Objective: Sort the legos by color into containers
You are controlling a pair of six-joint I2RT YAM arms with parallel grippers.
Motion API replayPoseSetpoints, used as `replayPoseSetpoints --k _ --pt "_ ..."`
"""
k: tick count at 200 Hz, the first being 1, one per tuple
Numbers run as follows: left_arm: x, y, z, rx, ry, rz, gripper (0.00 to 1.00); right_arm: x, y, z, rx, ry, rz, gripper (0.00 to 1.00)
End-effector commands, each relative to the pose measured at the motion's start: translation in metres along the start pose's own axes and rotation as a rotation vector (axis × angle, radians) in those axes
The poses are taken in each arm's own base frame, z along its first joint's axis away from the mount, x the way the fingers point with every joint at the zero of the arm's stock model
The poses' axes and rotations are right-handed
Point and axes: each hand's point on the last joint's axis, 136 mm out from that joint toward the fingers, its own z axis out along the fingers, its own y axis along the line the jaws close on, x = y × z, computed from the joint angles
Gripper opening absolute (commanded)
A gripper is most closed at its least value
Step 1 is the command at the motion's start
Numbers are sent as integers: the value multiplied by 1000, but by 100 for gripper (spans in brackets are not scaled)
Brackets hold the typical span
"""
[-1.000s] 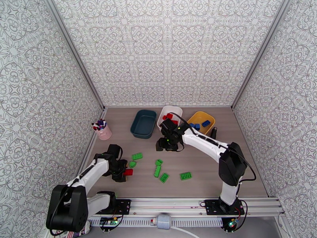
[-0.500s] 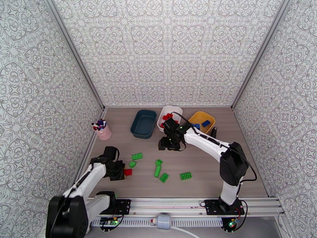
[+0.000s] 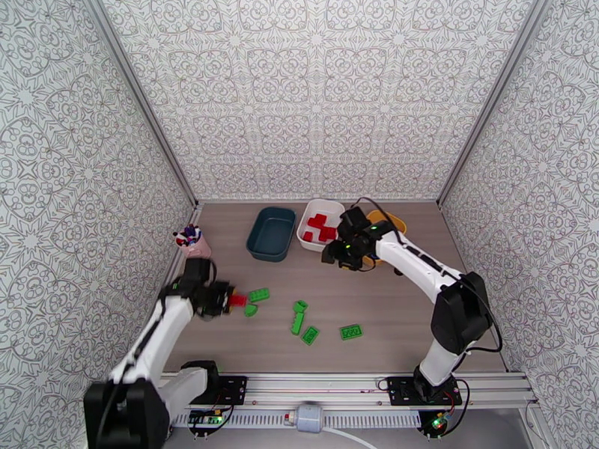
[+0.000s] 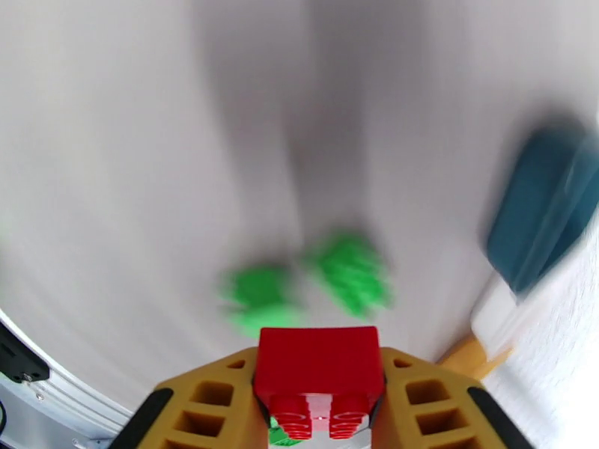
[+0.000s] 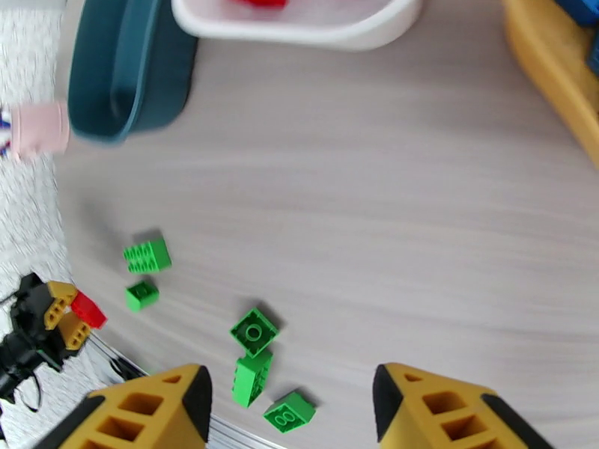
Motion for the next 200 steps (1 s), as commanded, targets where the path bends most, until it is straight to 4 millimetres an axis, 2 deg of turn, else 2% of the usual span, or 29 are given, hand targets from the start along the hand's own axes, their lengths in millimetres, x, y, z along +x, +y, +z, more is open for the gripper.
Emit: replayPoseSetpoints --k 1,18,60,80,100,117,128,133,136,146,171,186,192,194,200 --pt "22 -76 -8 139 13 316 32 -6 2 -14 -77 -17 36 62" --pt "39 -124 -4 236 19 403 33 -10 -6 -20 -80 -28 61 62" --pt "92 -230 34 385 154 573 30 -14 -26 -32 -75 -64 119 62" --pt "113 -274 46 448 177 648 31 -13 -35 -37 -72 -71 140 62" --pt "123 -308 59 495 190 677 36 -11 -42 -42 -66 -78 156 62" --pt "127 -325 77 492 198 697 40 -9 -46 -45 -65 -85 166 62" --pt "129 -339 79 508 192 714 45 -9 -48 -47 -65 -88 170 62" --pt "131 -343 76 514 189 723 49 -8 -48 -48 -63 -89 170 62" --pt "129 -342 87 497 190 723 51 -8 -48 -49 -64 -91 169 62" --pt "128 -344 93 486 185 733 64 -7 -50 -51 -58 -91 168 62" --pt "127 -346 82 487 153 769 76 -3 -53 -55 -39 -93 156 63" --pt "128 -343 72 485 139 800 77 0 -56 -57 -29 -93 153 63" --pt "129 -338 76 467 139 811 77 2 -57 -56 -26 -90 154 63" --pt "130 -340 66 478 131 819 77 2 -57 -56 -26 -89 153 63" --pt "131 -337 58 476 121 834 76 4 -59 -55 -22 -85 154 63"
